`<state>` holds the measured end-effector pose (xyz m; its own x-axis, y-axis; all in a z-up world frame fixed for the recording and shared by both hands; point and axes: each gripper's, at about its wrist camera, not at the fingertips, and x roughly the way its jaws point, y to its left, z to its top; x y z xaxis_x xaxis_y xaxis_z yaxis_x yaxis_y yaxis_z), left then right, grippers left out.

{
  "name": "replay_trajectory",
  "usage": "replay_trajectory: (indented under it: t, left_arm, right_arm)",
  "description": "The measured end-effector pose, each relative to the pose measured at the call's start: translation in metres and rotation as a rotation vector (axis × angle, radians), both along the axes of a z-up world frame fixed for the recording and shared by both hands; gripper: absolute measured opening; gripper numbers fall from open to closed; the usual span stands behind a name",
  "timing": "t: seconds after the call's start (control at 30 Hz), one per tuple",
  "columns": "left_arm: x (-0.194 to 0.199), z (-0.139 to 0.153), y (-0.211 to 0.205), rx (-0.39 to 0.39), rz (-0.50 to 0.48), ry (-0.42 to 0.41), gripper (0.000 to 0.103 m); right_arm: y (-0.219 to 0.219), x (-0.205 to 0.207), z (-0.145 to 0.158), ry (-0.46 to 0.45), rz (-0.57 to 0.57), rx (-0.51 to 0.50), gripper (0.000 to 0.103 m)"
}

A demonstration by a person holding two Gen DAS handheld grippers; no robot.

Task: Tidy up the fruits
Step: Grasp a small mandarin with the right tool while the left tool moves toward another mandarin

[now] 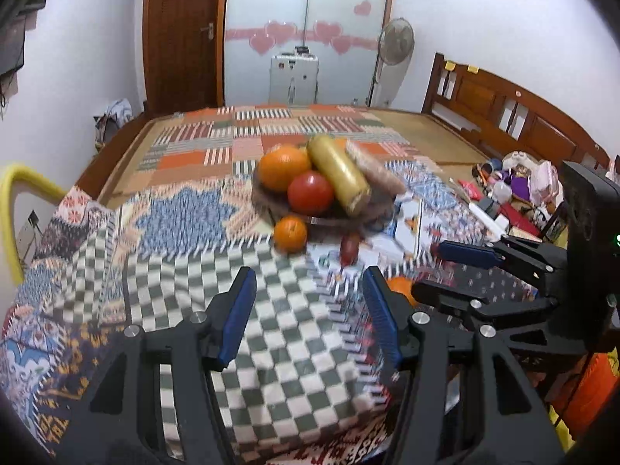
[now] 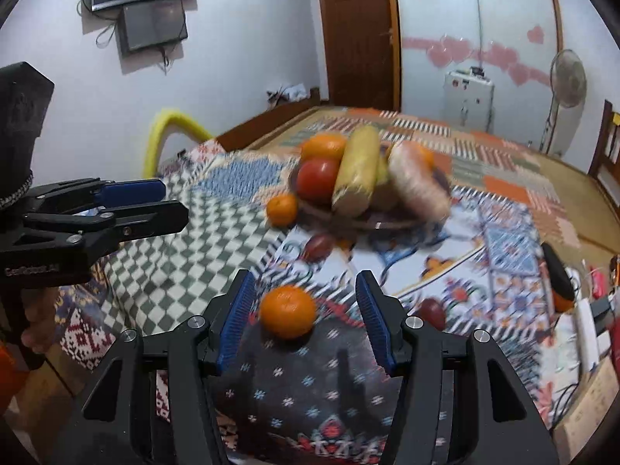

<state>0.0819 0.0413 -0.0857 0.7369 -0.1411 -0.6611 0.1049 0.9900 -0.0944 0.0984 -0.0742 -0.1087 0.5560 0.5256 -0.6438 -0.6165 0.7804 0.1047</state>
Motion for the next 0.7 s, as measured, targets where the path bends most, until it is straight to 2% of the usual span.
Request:
replay_trajectory:
  t: [0.27, 0.3, 0.33, 0.37, 0.7]
  left_arm:
    - [-0.006, -0.032, 0.008, 0.017, -0.002, 0.079, 0.057]
    - [-0.005, -0.034, 0.008, 0.016, -0.001, 0.084, 0.057]
    - [-0.004, -0.036, 0.008, 0.016, -0.001, 0.089, 0.057]
    - [-0.003, -0.038, 0.008, 0.016, 0.001, 0.094, 0.057]
    - [0.032, -0.033, 0.002, 0.004, -0.005, 0.098, 0.057]
  right_arm:
    - [0.011, 0.005, -0.026, 0.070, 0.018, -0.016, 0.051]
    - [0.011, 0.006, -0.028, 0.074, 0.023, -0.016, 0.048]
    - [0.013, 0.006, -0.030, 0.075, 0.023, -0.018, 0.039]
    - [0.012, 0.006, -0.030, 0.075, 0.022, -0.019, 0.035]
    - [-0.015, 0.018, -0.010, 0.025, -0.031, 0.018, 0.035]
